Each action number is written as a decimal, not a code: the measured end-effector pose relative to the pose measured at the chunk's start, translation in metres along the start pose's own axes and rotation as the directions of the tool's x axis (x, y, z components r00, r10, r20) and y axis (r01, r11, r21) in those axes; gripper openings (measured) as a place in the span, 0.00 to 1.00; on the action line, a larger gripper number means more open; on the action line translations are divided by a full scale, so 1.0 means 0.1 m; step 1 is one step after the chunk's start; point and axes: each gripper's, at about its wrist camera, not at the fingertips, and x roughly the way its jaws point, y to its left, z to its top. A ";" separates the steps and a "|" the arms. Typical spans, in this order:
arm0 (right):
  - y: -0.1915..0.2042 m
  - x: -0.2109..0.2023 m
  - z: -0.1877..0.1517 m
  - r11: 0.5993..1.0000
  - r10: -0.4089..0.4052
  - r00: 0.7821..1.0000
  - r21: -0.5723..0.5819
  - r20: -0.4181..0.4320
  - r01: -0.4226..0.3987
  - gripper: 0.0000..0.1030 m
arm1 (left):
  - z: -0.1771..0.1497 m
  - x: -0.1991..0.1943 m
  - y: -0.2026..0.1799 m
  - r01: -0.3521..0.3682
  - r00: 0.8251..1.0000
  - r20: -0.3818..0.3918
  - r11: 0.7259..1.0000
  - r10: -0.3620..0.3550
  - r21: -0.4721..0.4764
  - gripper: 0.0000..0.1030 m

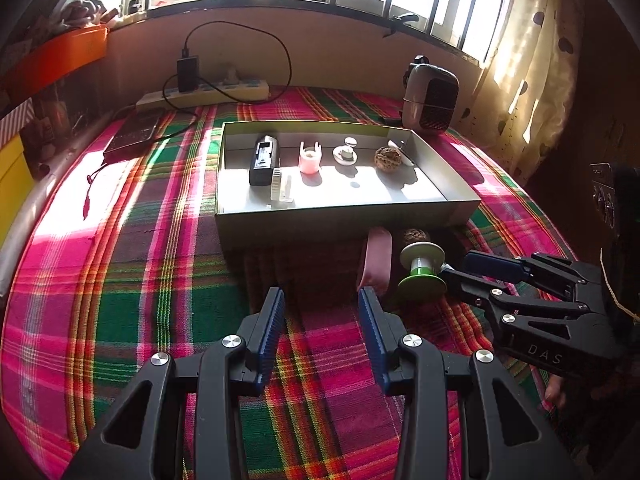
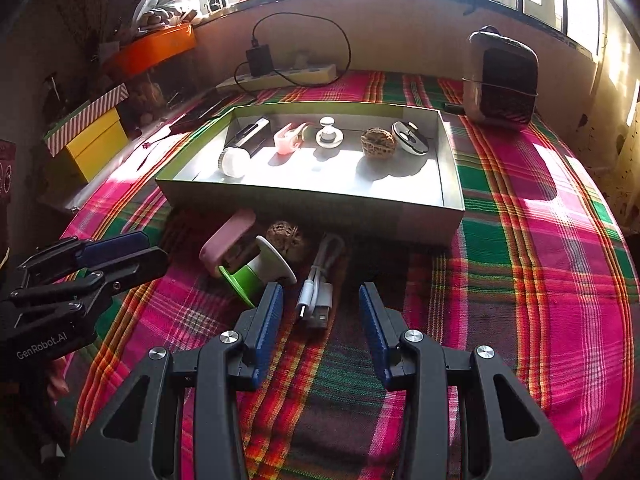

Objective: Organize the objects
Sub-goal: 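Withdraw both grippers from the box toward the cable and pink block, then close the right gripper on the white USB cable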

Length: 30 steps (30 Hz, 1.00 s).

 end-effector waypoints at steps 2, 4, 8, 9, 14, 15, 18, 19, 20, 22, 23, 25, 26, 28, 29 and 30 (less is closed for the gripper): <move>0.01 0.03 0.01 1.000 -0.008 1.000 -0.005 -0.010 0.008 0.40 | 0.00 0.01 0.01 -0.001 1.000 -0.002 1.000 0.001 -0.002 0.36; 0.02 0.06 0.02 1.000 -0.024 0.999 -0.007 -0.025 0.023 0.40 | 0.00 0.01 0.02 0.001 1.000 -0.003 1.000 -0.001 -0.004 0.36; 0.03 0.11 0.05 0.999 -0.048 0.998 -0.018 -0.035 0.048 0.40 | -0.01 0.04 0.03 0.009 1.000 -0.012 1.000 -0.009 -0.005 0.36; 0.04 0.12 0.06 0.998 -0.057 0.998 -0.025 -0.036 0.056 0.40 | -0.01 0.05 0.03 0.013 1.000 -0.014 1.000 -0.013 -0.005 0.36; 0.07 0.16 0.09 0.996 -0.080 0.996 -0.046 -0.040 0.078 0.45 | -0.01 0.08 0.04 0.030 0.999 -0.027 1.000 -0.030 -0.005 0.36; 0.06 0.17 0.09 0.996 -0.083 0.996 -0.044 -0.040 0.081 0.45 | -0.01 0.09 0.05 0.035 0.999 -0.029 0.999 -0.035 -0.007 0.36; 0.03 0.17 0.10 0.994 -0.101 0.994 -0.037 -0.041 0.099 0.45 | 0.00 0.11 0.05 0.040 0.999 -0.034 0.999 -0.040 -0.007 0.36; 0.02 0.17 0.10 0.994 -0.107 0.993 -0.035 -0.041 0.106 0.45 | 0.00 0.12 0.05 0.041 0.999 -0.036 0.999 -0.041 -0.007 0.36; 0.00 0.17 0.10 0.993 -0.112 0.993 -0.031 -0.041 0.111 0.45 | 0.01 0.13 0.04 0.044 0.998 -0.036 0.999 -0.044 -0.007 0.36; -0.04 0.16 0.10 0.992 -0.124 0.991 -0.026 -0.041 0.123 0.45 | 0.02 0.14 0.04 0.051 0.998 -0.039 0.999 -0.051 -0.005 0.36; -0.05 0.16 0.10 0.992 -0.124 0.991 -0.023 -0.042 0.123 0.45 | 0.02 0.15 0.03 0.052 0.998 -0.040 0.999 -0.053 -0.003 0.36; -0.09 0.15 0.10 0.992 -0.126 0.991 -0.018 -0.041 0.126 0.45 | 0.03 0.17 0.01 0.057 0.997 -0.044 0.998 -0.057 0.005 0.36; -0.10 0.15 0.09 0.991 -0.130 0.991 -0.015 -0.041 0.130 0.45 | 0.03 0.17 0.00 0.059 0.997 -0.046 0.998 -0.059 0.008 0.36; -0.12 0.15 0.09 0.991 -0.133 0.990 -0.008 -0.041 0.133 0.45 | 0.04 0.19 -0.02 0.064 0.997 -0.049 0.998 -0.063 0.015 0.36; -0.13 0.14 0.09 0.991 -0.137 0.990 -0.004 -0.040 0.136 0.45 | 0.05 0.19 -0.03 0.068 0.997 -0.050 0.998 -0.067 0.019 0.36; -0.15 0.14 0.09 0.990 -0.140 0.989 0.000 -0.040 0.141 0.45 | 0.06 0.20 -0.04 0.071 0.996 -0.052 0.997 -0.070 0.023 0.36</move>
